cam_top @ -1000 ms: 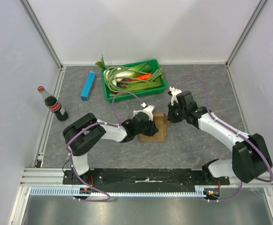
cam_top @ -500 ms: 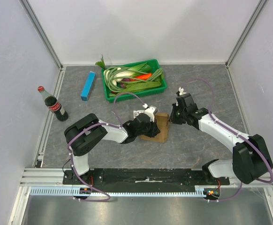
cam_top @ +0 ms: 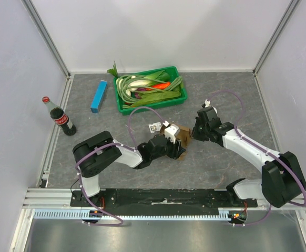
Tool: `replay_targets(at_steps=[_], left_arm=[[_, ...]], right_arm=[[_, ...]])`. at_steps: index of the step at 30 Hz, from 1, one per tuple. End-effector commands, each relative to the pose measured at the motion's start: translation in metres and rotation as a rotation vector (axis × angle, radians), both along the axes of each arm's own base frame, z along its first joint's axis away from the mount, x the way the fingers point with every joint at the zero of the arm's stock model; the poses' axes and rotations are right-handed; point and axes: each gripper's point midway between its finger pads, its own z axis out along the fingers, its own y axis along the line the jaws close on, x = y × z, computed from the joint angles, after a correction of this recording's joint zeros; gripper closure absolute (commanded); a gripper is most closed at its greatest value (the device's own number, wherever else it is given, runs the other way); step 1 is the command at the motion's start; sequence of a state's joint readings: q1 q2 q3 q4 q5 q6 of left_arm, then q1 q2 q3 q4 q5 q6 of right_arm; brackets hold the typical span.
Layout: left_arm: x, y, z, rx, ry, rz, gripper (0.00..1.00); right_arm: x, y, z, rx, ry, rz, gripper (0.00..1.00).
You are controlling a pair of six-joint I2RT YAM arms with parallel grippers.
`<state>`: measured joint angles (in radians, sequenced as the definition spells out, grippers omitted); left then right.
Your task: Fold the paper box
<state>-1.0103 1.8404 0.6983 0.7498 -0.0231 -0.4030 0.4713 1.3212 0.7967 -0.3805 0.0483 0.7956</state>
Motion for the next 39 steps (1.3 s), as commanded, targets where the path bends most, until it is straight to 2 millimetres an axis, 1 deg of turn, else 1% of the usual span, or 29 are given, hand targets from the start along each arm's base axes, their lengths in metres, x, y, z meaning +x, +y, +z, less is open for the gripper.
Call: replay_targets(at_steps=[1, 5, 7, 8, 12, 14, 19, 23, 24, 26, 27, 29, 30, 32, 33, 35, 36, 38, 39], left_arm=[[0.019, -0.013, 0.031, -0.024, -0.238, 0.024, 0.46], [0.02, -0.022, 0.041, -0.052, -0.298, 0.006, 0.43], [0.021, -0.023, 0.039, -0.037, -0.31, 0.01, 0.42], [0.022, -0.025, 0.039, -0.032, -0.315, 0.011, 0.42], [0.033, -0.022, 0.031, 0.031, -0.351, 0.062, 0.43], [0.033, -0.023, 0.03, 0.039, -0.363, 0.063, 0.43], [0.04, -0.024, 0.03, 0.055, -0.395, 0.086, 0.44], [0.04, -0.024, 0.033, 0.048, -0.408, 0.086, 0.5], [0.039, -0.024, 0.034, 0.04, -0.41, 0.083, 0.56], [0.038, -0.023, 0.037, 0.026, -0.42, 0.079, 0.62], [0.036, -0.024, 0.037, 0.023, -0.421, 0.069, 0.69], [0.035, -0.024, 0.037, 0.023, -0.42, 0.061, 0.75], [0.034, -0.024, 0.035, 0.023, -0.418, 0.053, 0.8], [0.032, -0.025, 0.037, 0.013, -0.415, 0.04, 0.86], [0.031, -0.026, 0.037, 0.009, -0.412, 0.033, 0.87], [0.029, -0.026, 0.038, 0.0, -0.404, 0.016, 0.88], [0.029, -0.026, 0.038, 0.0, -0.4, 0.015, 0.89], [0.029, -0.025, 0.038, 0.001, -0.389, 0.011, 0.9], [0.029, -0.025, 0.037, 0.0, -0.381, 0.009, 0.9]], right_arm=[[-0.002, 0.004, 0.003, 0.019, 0.012, -0.032, 1.0], [-0.003, 0.005, 0.004, 0.024, 0.019, -0.037, 1.0], [-0.002, 0.006, 0.007, 0.028, 0.014, -0.039, 1.0], [-0.002, 0.007, 0.008, 0.03, 0.013, -0.04, 1.0], [-0.002, 0.009, 0.01, 0.038, 0.011, -0.036, 1.0], [-0.002, 0.01, 0.01, 0.038, 0.012, -0.036, 1.0], [-0.003, 0.012, 0.011, 0.047, 0.013, -0.037, 1.0], [-0.005, 0.014, 0.013, 0.054, 0.012, -0.032, 1.0], [-0.005, 0.014, 0.014, 0.056, 0.01, -0.031, 1.0], [-0.006, 0.016, 0.014, 0.056, 0.01, -0.018, 0.99], [-0.006, 0.017, 0.016, 0.061, 0.005, -0.007, 0.96], [-0.006, 0.017, 0.017, 0.054, -0.001, 0.014, 0.93], [-0.005, 0.018, 0.02, 0.053, -0.006, 0.025, 0.9], [-0.005, 0.017, 0.022, 0.037, -0.022, 0.051, 0.87], [-0.005, 0.016, 0.024, 0.032, -0.031, 0.058, 0.8], [-0.006, 0.016, 0.028, 0.025, -0.049, 0.09, 0.7], [-0.007, 0.015, 0.032, 0.018, -0.066, 0.111, 0.62], [-0.009, 0.014, 0.038, 0.012, -0.09, 0.134, 0.53], [-0.011, 0.012, 0.044, 0.005, -0.116, 0.156, 0.45]])
